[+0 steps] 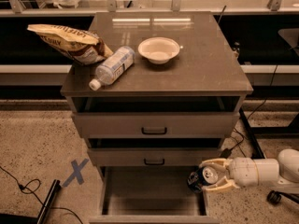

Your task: Pick pepsi can from bottom drawer and place on counter

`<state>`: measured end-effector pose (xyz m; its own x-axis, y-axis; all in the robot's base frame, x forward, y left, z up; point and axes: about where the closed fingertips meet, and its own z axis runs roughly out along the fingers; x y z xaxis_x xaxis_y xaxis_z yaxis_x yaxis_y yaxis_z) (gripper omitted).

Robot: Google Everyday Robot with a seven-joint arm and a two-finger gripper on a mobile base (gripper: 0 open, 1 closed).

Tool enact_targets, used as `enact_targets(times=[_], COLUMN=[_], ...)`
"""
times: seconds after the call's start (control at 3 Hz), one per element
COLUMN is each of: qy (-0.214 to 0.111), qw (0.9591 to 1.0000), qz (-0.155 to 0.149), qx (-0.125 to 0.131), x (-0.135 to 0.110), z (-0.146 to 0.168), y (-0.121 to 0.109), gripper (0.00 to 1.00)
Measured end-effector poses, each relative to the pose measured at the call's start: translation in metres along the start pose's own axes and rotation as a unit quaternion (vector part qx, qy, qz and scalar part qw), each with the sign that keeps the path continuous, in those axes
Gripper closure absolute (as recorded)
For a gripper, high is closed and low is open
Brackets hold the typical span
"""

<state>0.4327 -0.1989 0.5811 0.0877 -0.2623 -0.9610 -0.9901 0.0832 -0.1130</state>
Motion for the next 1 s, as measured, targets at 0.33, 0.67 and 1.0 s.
enact_targets(times=[0.33, 0.67, 1.0], qy=[0.0, 0.049, 0.116], qw=[1.0, 0.9983, 0.9901], qz=[0.0, -0.021, -0.06], qx=[0.0, -0.023, -0.053], x=[0.0, -0.022, -0.07], z=[0.0, 0.006, 0.009], y=[0.0, 0.005, 0.018], gripper=[1.0, 1.0, 1.0])
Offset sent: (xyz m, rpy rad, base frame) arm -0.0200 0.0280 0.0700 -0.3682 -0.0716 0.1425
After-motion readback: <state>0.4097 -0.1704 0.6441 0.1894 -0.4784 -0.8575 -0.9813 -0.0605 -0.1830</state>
